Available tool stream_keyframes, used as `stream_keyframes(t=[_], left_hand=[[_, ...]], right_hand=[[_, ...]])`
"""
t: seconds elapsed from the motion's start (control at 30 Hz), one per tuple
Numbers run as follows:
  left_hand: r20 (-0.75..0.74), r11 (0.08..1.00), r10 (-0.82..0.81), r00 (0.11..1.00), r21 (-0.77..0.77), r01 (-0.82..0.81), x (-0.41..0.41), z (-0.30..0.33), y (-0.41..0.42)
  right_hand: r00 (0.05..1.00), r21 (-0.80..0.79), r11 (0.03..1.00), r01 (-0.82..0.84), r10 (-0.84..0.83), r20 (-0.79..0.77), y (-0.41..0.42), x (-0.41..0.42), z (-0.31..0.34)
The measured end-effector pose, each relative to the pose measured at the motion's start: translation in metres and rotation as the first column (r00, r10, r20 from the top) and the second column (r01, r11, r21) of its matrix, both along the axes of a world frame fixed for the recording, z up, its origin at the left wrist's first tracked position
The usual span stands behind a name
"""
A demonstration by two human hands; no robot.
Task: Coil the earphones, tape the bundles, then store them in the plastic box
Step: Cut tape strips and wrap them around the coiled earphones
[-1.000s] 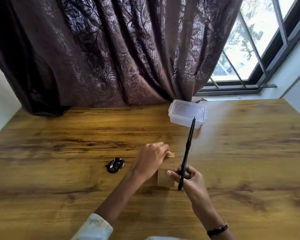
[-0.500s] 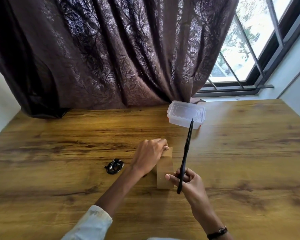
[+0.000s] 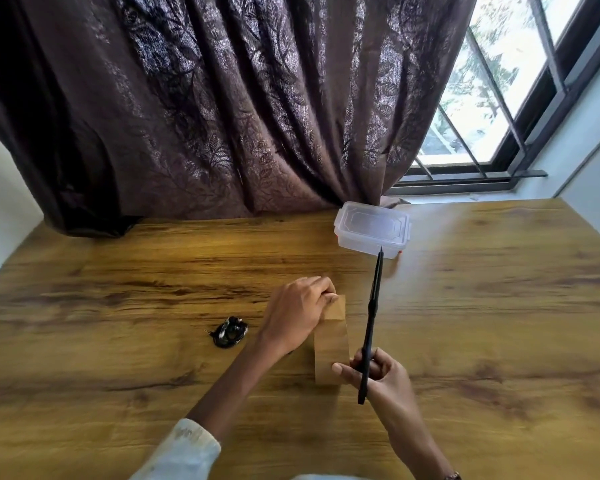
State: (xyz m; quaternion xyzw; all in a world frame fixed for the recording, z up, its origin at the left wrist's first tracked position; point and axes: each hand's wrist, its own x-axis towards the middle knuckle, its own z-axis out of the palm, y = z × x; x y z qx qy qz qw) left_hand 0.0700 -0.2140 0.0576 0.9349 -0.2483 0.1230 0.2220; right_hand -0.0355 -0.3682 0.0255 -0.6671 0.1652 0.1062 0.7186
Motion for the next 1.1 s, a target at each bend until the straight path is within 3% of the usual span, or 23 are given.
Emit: stream_keyframes(t=[0.23, 0.33, 0.47, 0.6, 0.73, 1.1], left_hand=[[-0.137, 0.998, -0.053, 0.989, -0.030, 0.049, -0.004, 0.004, 0.004], [-0.215, 0.995, -0.100, 0.971, -0.050, 0.091, -0.001, 0.008, 0.006], [-0.317, 0.987, -0.160, 0.935, -0.079, 0.142, 0.002, 0.014, 0.007], [-0.363, 0.983, -0.183, 0.914, -0.087, 0.162, 0.002, 0.020, 0.008], [-0.406, 0.974, -0.225, 0.886, -0.129, 0.188, 0.001, 0.022, 0.009], [-0.420, 0.970, -0.240, 0.875, -0.142, 0.198, -0.001, 0.025, 0.010]], right_hand=[[0.996, -0.122, 0.991, -0.047, 0.055, 0.065, -0.018, -0.004, 0.002], [0.978, -0.303, 0.949, -0.092, 0.143, 0.152, -0.047, -0.002, 0.014], [0.910, -0.667, 0.739, -0.097, 0.337, 0.241, -0.107, 0.002, 0.027], [0.820, -0.854, 0.497, -0.153, 0.547, 0.171, -0.161, 0.015, 0.032], [0.758, -0.908, 0.318, -0.271, 0.653, 0.003, -0.187, 0.033, 0.039], [0.591, -0.903, 0.135, -0.407, 0.793, -0.148, -0.171, 0.071, 0.070]])
